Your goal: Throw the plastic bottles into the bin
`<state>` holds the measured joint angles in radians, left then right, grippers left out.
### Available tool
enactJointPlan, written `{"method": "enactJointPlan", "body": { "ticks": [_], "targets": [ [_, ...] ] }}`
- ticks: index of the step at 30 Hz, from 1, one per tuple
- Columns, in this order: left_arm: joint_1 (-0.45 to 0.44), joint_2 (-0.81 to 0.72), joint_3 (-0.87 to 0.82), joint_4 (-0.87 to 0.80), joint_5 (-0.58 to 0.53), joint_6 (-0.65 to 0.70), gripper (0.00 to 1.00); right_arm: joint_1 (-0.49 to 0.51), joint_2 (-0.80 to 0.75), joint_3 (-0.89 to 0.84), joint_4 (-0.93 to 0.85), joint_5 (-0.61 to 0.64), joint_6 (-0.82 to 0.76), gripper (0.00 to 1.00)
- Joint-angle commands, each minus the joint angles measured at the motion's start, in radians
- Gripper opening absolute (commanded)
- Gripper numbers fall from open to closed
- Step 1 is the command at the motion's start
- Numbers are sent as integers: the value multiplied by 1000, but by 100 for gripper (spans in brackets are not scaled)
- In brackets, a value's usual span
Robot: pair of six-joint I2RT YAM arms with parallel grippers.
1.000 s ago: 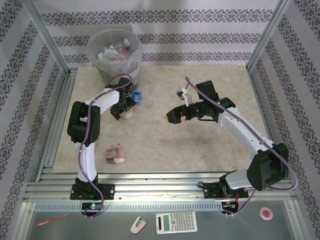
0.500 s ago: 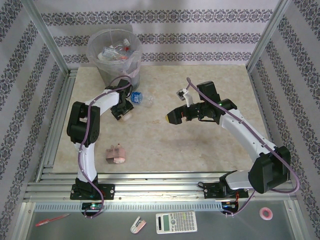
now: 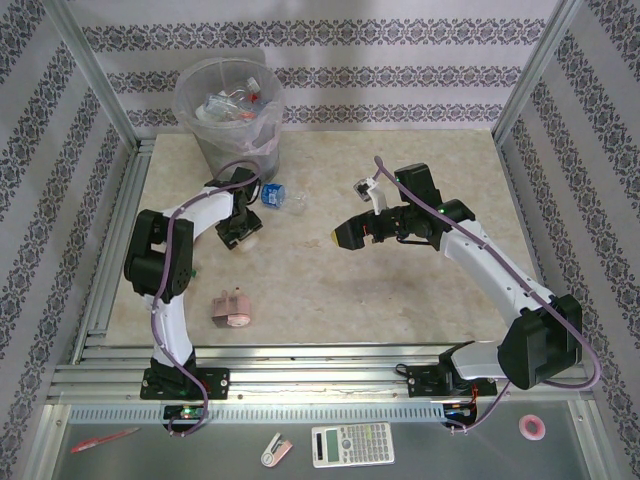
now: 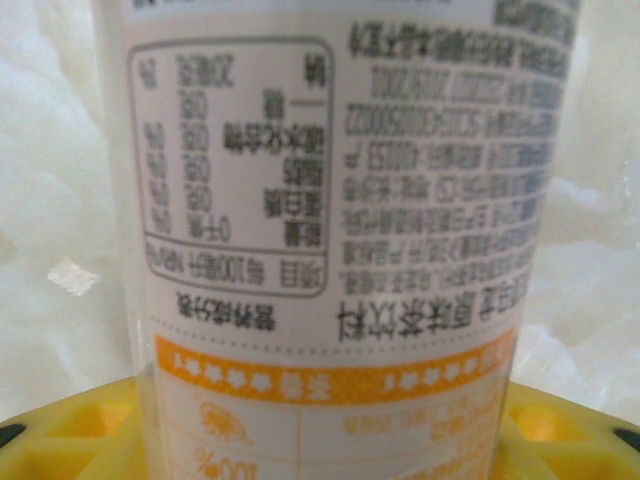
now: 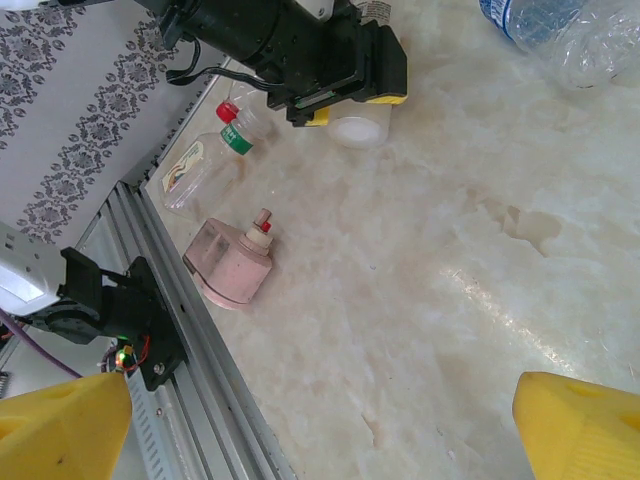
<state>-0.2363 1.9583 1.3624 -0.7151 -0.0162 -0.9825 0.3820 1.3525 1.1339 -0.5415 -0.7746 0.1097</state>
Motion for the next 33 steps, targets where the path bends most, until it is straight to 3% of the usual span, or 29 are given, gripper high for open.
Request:
{"method": "enactJointPlan", "body": {
  "ticks": [1,23,33],
  "targets": [
    [-4,-45,-25,-30,-39,34,55,4,-21,-17,14,-8,10,98],
    [-5,-207,-116,-67,-81,120,49,5,3,-11,16,-27,-2,98],
    [-5,-367,-215,-90,-113,130,49,5,26,-1,12,-43,-14,98]
  ]
}}
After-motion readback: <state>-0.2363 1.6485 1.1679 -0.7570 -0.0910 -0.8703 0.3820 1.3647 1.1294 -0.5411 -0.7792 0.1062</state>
